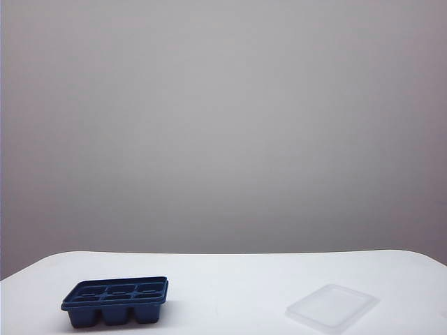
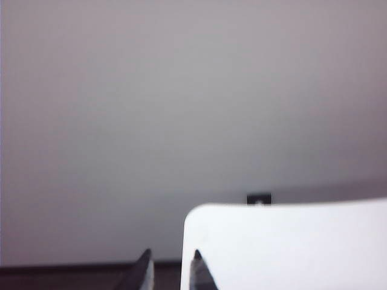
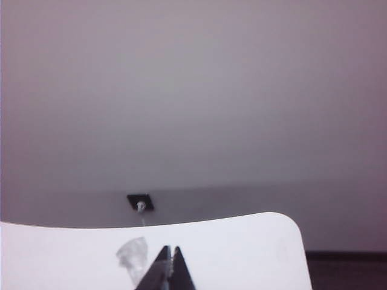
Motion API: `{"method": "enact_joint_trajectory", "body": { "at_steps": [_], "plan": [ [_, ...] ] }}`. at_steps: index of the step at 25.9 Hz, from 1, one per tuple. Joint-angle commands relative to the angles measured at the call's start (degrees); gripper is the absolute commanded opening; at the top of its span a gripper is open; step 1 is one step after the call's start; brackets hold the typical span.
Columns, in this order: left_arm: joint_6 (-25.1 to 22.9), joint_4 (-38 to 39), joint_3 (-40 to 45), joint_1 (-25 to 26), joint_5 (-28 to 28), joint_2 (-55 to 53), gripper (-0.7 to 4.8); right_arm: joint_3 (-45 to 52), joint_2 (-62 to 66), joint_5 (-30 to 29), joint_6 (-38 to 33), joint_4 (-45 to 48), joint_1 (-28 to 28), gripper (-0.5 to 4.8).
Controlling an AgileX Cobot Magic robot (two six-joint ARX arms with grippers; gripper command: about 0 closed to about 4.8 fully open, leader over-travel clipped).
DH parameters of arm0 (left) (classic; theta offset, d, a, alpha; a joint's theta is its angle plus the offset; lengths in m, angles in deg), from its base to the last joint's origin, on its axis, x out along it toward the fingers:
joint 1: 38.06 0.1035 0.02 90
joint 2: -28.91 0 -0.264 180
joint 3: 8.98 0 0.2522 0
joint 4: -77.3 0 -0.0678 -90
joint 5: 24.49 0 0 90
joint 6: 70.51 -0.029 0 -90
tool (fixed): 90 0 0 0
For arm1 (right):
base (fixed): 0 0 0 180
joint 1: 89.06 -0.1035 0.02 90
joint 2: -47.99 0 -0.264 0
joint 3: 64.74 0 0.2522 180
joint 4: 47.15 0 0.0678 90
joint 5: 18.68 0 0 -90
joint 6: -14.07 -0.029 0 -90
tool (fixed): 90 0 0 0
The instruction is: Pick up the ice cube tray, remove its lid, and then place both the tray and the lid back on the table.
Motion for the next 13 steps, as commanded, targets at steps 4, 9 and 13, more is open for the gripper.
{"method": "enact_joint_trajectory", "body": {
  "at_steps": [4,9,13],
  "plan": [
    [3.63,-6.80,6.27,-0.09,2.05,6.40,0.84,12.11,-20.09,3.08,-1.66,4.52,-0.04,-0.07],
    [4.50,-8.48,11.63,-0.09,2.03,6.47,0.84,20.31,-31.52,5.55,-7.30,4.13,-0.02,-0.07],
    [4.39,-12.22,17.73,0.02,0.68,7.04,0.84,25.92,-32.70,6.29,-10.60,5.60,-0.04,-0.07]
  ]
}}
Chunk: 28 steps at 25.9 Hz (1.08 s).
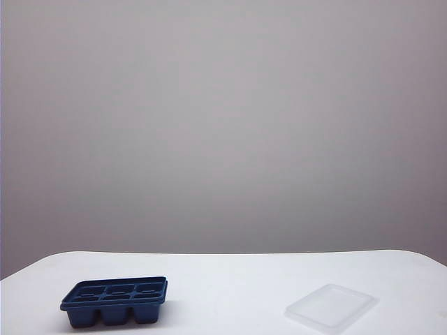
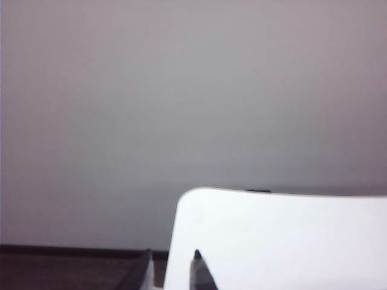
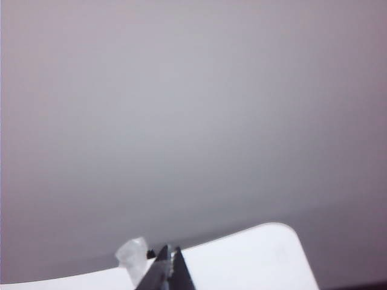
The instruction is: Pick up the ice cube tray, remove its lid, and then place both the tray and the lid back on the table.
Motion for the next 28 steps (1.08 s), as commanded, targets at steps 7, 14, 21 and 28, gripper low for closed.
{"method": "enact_joint_trajectory", "body": {
  "at_steps": [7,14,21,28],
  "plan": [
    [-1.57,-4.33,8.96,0.09,-10.51,0.44,0.48,8.92,-0.20,1.90,2.43,0.28,-0.04,-0.07],
    [-1.25,-1.18,8.96,0.15,-11.28,0.42,0.50,8.90,-0.02,9.09,7.78,-7.37,0.07,-0.07],
    [0.63,-1.20,8.96,0.15,-11.34,0.42,0.57,8.90,-0.04,5.27,7.82,-7.61,0.00,-0.05],
    [0.61,-1.20,8.96,0.15,-11.28,0.42,0.57,8.90,-0.11,3.69,7.82,-7.63,0.02,-0.05]
  ]
}}
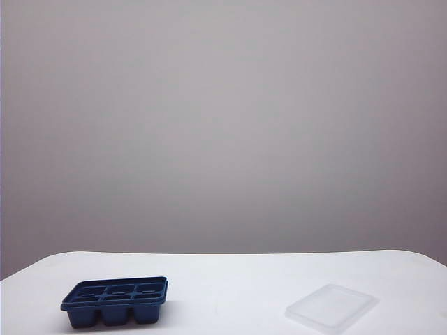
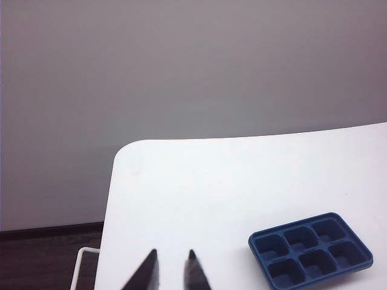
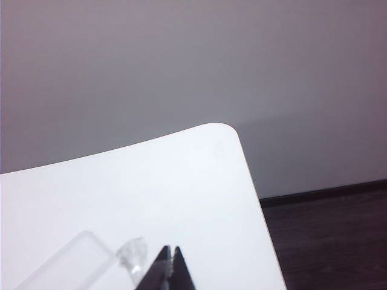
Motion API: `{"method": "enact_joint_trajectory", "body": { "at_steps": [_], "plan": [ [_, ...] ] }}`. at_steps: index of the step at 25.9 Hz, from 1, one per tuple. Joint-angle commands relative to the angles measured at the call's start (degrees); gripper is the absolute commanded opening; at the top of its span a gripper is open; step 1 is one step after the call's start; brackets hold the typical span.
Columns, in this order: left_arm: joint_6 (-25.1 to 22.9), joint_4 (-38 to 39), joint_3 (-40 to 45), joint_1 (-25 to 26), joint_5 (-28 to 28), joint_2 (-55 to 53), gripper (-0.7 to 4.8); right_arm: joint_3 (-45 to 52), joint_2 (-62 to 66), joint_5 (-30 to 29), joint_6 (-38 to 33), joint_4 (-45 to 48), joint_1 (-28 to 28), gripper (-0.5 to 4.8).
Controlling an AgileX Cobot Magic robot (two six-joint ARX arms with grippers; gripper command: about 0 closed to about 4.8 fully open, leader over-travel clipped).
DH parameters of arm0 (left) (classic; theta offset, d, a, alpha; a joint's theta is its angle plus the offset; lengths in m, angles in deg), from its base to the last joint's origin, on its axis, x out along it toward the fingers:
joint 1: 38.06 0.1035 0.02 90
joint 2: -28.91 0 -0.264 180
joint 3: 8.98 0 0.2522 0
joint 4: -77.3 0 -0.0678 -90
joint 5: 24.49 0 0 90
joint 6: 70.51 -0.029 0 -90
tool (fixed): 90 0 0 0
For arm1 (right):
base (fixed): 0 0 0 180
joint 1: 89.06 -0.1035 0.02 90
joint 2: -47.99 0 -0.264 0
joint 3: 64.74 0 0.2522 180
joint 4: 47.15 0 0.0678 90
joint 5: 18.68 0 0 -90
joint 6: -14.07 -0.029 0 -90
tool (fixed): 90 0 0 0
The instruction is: Pick up the ice cube tray, remove its lid, and then place both the tray and the lid back on the table.
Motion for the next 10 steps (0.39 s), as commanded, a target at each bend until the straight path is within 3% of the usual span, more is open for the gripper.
{"method": "enact_joint_trajectory", "body": {
  "at_steps": [1,10],
  "plan": [
    [0.35,0.57,-0.02,0.09,-0.26,0.00,0.57,0.35,-0.04,-0.28,0.17,0.22,0.00,-0.05],
    [0.35,0.59,-0.02,0.09,-0.26,0.00,0.57,0.35,-0.04,0.09,0.15,0.24,0.02,-0.05]
  ]
}}
